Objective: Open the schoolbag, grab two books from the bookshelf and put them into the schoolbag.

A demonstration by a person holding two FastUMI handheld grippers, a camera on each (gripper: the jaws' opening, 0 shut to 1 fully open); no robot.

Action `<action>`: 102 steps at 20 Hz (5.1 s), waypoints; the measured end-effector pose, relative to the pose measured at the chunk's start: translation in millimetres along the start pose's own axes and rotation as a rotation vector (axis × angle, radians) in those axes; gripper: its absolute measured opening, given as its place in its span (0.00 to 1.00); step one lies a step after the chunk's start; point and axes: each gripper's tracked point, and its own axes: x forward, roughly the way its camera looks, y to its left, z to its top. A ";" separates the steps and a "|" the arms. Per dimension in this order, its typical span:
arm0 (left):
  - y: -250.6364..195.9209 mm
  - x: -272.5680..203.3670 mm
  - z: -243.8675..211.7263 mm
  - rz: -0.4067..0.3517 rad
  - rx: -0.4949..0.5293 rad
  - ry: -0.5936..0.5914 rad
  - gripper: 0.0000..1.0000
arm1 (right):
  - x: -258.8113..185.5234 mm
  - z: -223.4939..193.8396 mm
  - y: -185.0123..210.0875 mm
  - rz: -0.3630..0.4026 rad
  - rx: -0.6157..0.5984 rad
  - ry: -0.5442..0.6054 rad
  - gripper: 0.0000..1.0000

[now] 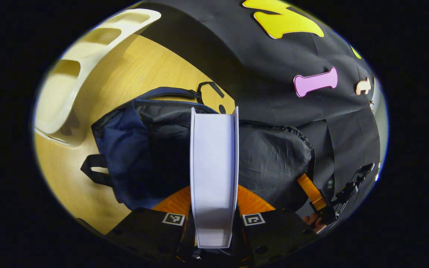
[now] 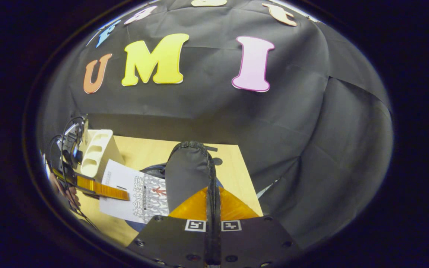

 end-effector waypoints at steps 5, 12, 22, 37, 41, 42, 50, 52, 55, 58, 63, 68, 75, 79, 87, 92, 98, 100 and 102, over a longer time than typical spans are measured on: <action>-2.0 36.0 -6.9 -0.076 0.002 -0.005 0.42 | 1.1 10.0 -3.6 -0.016 -0.014 -0.002 0.00; 7.8 87.2 -5.6 -0.197 -0.127 0.004 0.42 | 3.6 17.0 5.1 -0.019 -0.033 -0.014 0.00; 37.4 111.6 -7.4 -0.118 -0.207 0.086 0.67 | 11.9 10.0 13.9 -0.010 -0.033 0.007 0.00; 53.9 -24.0 -10.7 0.450 0.162 0.227 1.00 | 15.4 2.4 37.2 -0.007 -0.027 0.004 0.00; 51.9 -82.5 9.0 0.555 0.322 0.175 0.99 | 10.7 4.0 45.9 -0.006 -0.029 -0.010 0.00; 55.1 -97.9 11.8 0.583 0.353 0.166 0.99 | 9.0 4.7 48.2 -0.006 -0.029 -0.013 0.00; 69.1 -233.1 57.8 0.723 0.356 0.006 0.99 | 2.0 -1.7 66.0 -0.010 -0.041 -0.019 0.00; 69.5 -267.2 80.1 0.738 0.339 -0.049 0.98 | -0.3 -4.2 68.9 -0.013 -0.051 -0.018 0.00; 67.1 -317.2 122.3 0.768 0.346 -0.124 0.98 | -0.3 -7.7 69.8 -0.017 -0.049 -0.011 0.00; 63.0 -357.5 169.6 0.789 0.345 -0.197 0.98 | 0.8 -6.2 69.7 -0.026 -0.039 -0.011 0.00; 76.9 -381.7 221.2 0.824 0.353 -0.181 0.98 | 2.9 -5.1 69.4 -0.038 -0.035 -0.005 0.00; 104.2 -355.0 225.6 0.797 0.268 -0.041 0.98 | 3.2 -5.2 66.3 -0.050 -0.035 0.007 0.00; 157.7 -321.9 223.7 0.795 0.131 0.120 1.00 | 8.7 -8.8 68.3 -0.053 -0.017 0.025 0.00; 184.4 -310.2 226.5 0.833 0.123 0.167 0.99 | 11.7 -10.3 70.5 -0.057 -0.021 0.029 0.00; 209.9 -294.7 221.6 0.879 0.109 0.211 0.84 | 16.8 -13.0 65.4 -0.064 -0.008 0.035 0.00; 217.6 -289.9 218.6 0.902 0.098 0.212 0.67 | 18.5 -14.5 63.8 -0.059 -0.005 0.037 0.00; 222.2 -295.3 210.2 0.943 0.055 0.210 0.47 | 19.0 -15.7 61.2 -0.046 -0.013 0.028 0.00; 214.9 -301.1 207.2 0.936 0.045 0.205 0.46 | 19.9 -17.0 59.9 -0.041 -0.010 0.026 0.00; 204.1 -313.0 208.8 0.943 0.071 0.177 0.46 | 20.2 -18.4 58.6 -0.036 -0.008 0.024 0.00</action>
